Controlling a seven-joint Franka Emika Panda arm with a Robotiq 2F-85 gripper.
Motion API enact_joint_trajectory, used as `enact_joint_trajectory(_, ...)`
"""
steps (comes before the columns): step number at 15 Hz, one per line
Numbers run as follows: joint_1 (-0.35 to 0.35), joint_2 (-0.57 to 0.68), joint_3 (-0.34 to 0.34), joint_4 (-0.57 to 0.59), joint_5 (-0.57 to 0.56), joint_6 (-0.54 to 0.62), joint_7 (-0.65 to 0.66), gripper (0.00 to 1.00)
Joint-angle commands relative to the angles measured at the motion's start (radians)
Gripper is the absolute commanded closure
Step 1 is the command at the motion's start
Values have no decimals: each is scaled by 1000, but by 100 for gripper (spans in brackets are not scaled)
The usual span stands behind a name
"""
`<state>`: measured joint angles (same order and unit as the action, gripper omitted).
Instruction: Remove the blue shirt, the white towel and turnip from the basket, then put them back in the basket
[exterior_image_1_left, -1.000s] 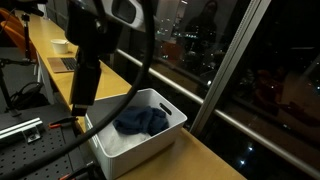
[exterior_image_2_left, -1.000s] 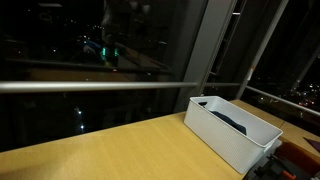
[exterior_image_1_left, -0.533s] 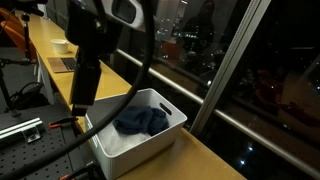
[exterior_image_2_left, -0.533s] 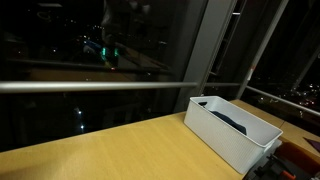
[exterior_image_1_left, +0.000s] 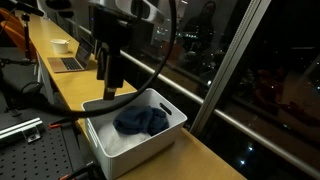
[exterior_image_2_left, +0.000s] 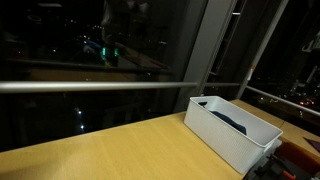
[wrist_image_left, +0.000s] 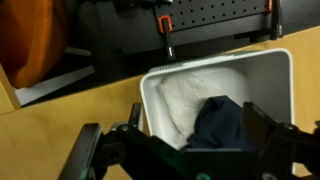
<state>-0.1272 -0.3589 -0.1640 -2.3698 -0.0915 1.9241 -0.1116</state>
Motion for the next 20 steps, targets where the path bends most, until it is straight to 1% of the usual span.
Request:
enact_joint_trajectory(1,50,123,57,55,15,127,29,0)
enact_joint_trajectory(6,111,319,126,107,28,336,62,0)
enact_joint_trajectory(9,127,441,149,145,32,422,68,0)
enact_joint_trajectory(11,128,518,154,169,24,459,67,0)
enact_joint_trajectory(14,133,597,150,188,-6,500,86,0)
enact_joint_trajectory(20,135,756,149,254,-11,529,72,0)
